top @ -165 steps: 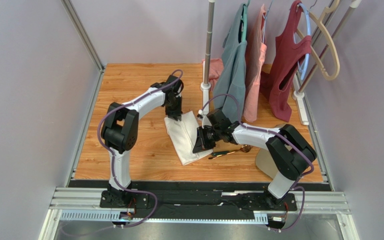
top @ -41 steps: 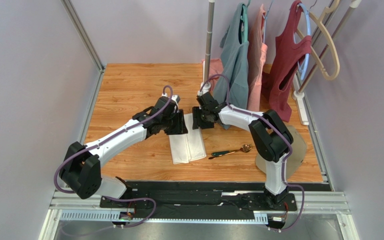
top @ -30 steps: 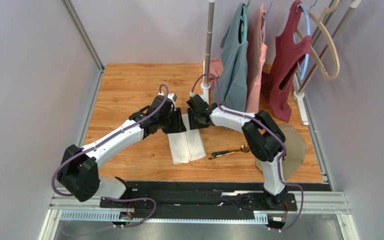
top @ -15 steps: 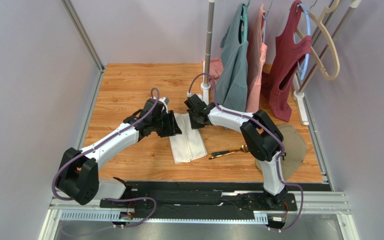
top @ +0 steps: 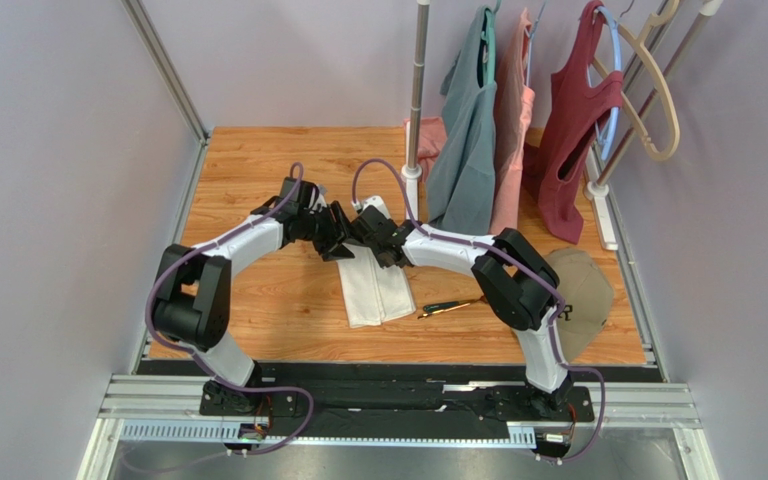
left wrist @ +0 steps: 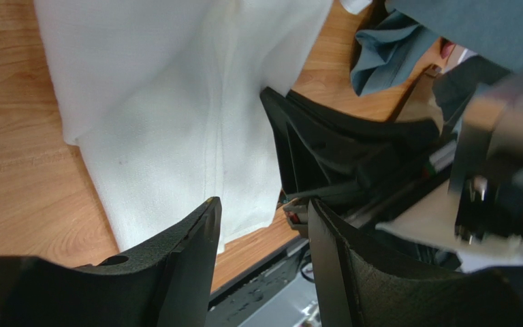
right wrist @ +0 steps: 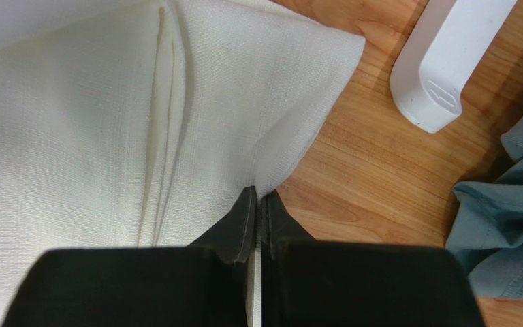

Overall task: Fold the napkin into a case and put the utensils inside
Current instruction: Fold the 2/3-rectangle-folded napkin at the center of the board.

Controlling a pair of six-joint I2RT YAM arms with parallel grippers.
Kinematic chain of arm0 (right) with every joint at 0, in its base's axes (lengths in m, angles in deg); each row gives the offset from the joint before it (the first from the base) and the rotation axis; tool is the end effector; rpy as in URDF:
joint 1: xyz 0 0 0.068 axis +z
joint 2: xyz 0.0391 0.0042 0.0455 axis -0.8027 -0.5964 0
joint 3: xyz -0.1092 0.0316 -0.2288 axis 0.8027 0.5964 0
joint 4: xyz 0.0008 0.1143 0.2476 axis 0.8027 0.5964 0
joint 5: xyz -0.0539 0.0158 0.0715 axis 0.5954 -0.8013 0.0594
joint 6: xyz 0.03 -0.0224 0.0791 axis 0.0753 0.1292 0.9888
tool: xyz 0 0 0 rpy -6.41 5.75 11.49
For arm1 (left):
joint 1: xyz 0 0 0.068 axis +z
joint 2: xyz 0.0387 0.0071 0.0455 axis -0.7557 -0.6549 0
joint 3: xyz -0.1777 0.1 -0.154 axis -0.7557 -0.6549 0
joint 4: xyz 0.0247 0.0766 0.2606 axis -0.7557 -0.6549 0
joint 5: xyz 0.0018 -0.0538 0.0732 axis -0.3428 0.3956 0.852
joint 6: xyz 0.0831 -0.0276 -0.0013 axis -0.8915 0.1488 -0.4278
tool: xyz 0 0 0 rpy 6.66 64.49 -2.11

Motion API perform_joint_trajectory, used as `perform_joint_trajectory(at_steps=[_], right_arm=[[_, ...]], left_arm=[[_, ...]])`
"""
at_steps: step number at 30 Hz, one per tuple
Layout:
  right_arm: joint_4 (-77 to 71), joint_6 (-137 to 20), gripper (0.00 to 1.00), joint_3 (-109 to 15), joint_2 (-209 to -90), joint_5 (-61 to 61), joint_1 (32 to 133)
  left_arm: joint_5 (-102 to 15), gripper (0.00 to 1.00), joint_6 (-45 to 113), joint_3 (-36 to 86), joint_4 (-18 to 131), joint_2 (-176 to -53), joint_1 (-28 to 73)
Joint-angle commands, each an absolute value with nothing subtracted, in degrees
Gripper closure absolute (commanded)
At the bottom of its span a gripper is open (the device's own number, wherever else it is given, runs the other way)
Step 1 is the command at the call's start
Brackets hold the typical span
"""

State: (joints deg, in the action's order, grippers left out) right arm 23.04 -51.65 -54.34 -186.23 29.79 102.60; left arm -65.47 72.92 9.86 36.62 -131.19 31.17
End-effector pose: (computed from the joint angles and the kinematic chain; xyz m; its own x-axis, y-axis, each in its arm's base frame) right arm 0.3155 0.3216 0.1054 -0.6975 -0.4699 -0.5411 -0.4327 0.8780 -0.2046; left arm 0.3299 -0.1478 0.1466 -0.9123 -0.4029 -0.0732 -0.2315 0.6551 -0.7192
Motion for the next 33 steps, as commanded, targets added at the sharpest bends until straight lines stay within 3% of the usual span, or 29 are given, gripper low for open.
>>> perform_joint_trajectory(at_steps=[1,7,11,19,24,33], right_arm=[[14.5,-59.2,1.0,-50.5,-181.7,36.8,104.0],[5.3,-65.3,1.0,-45.3,-176.6,38.6,104.1],[0.6,-69.3,1.0,-42.9,-174.6,33.1,104.1],[4.2,-69.0,1.0,-45.9,-176.8,28.3,104.1],[3.3,-68.9,1.0,-45.4,-176.8,27.8,104.2],[-1.2,-71.1,1.0,-42.1,-175.5,24.2,104.2]], left_arm=[[-72.5,0.41,81.1,13.3,39.4,-133.8,32.6],[-73.9,0.4,92.4,7.7,48.2,-132.8,37.0],[-74.5,0.41,94.0,4.9,52.5,-130.7,38.6],[-77.5,0.43,94.2,4.9,54.0,-131.7,38.9],[-75.2,0.28,93.9,9.1,49.7,-134.4,39.0],[-75.4,0.25,92.6,20.6,40.2,-142.8,38.6]])
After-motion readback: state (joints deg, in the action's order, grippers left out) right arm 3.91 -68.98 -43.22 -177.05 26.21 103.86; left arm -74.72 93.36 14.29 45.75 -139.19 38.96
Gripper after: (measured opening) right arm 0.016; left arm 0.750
